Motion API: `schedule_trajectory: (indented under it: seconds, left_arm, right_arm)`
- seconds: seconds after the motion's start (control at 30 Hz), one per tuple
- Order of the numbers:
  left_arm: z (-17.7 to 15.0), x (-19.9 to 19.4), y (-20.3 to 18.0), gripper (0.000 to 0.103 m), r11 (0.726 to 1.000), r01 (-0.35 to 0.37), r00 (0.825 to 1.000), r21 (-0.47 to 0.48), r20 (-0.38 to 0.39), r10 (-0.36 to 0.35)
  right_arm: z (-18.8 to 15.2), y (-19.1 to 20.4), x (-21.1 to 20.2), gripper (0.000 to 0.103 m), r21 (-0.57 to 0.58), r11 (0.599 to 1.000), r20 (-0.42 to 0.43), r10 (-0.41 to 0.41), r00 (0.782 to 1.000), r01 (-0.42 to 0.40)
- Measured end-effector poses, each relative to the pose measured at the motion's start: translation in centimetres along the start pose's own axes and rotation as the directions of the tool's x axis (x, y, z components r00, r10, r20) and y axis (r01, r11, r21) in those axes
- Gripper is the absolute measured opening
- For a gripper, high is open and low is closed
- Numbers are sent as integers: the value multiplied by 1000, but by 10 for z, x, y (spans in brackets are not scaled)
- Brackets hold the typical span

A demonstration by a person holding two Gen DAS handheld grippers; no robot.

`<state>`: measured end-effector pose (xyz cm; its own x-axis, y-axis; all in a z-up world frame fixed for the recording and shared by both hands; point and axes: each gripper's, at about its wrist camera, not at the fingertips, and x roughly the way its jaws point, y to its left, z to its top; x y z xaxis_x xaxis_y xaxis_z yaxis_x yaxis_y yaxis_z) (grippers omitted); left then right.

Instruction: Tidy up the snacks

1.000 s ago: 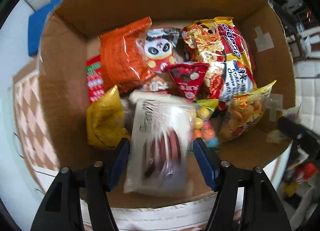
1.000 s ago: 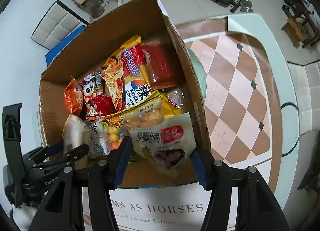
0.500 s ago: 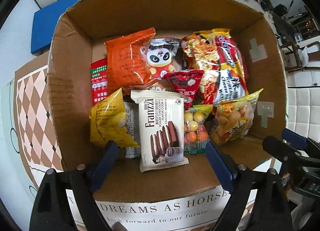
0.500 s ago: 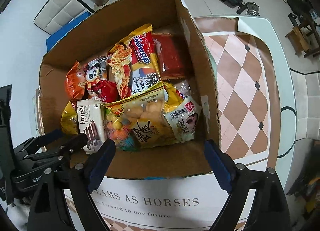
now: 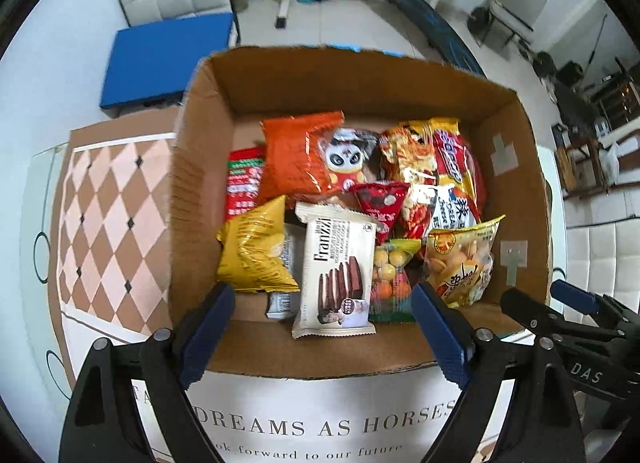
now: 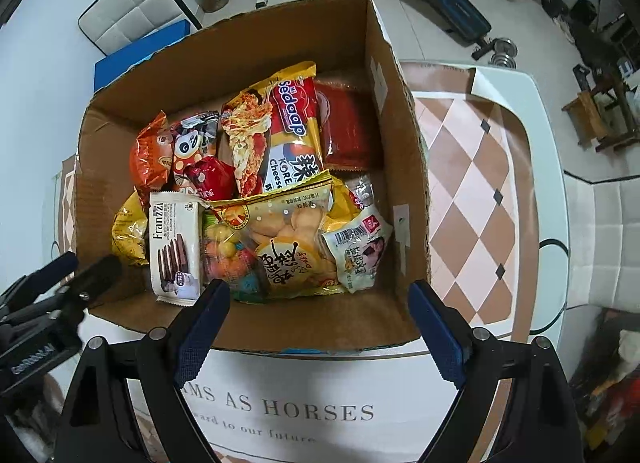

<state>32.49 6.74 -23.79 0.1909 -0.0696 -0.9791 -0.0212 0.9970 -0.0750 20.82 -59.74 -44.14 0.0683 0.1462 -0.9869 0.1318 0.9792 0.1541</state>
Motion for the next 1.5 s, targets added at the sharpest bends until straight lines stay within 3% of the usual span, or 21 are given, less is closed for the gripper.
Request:
schedule_trajectory:
  seconds: [0.3, 0.53, 0.7, 1.17, 1.5]
  left_arm:
    - [-20, -34, -6, 90, 1000, -1, 995, -13, 102, 3]
    - [-50, -86, -21, 90, 1000, -28, 973, 15, 231, 24]
    - [-72, -113, -26, 90, 1000, -15, 960, 16, 279, 10]
    - [-154, -197, -35, 90, 1000, -20, 908, 22, 418, 9]
    - [-200, -243, -38, 90, 999, -18, 876, 40, 482, -3]
  right_arm:
    - [-13, 2, -20, 93, -11, 1000, 49, -1, 999, 1]
    - [-45, 2, -65, 93, -36, 999, 155, -7, 988, 13]
    - [-78, 2, -104, 93, -58, 998, 227, 5, 974, 9]
    - [-181, 2, -205, 93, -93, 996, 397, 50, 916, -14]
    - [-242, 8, -266, 93, -127, 992, 491, 52, 869, 12]
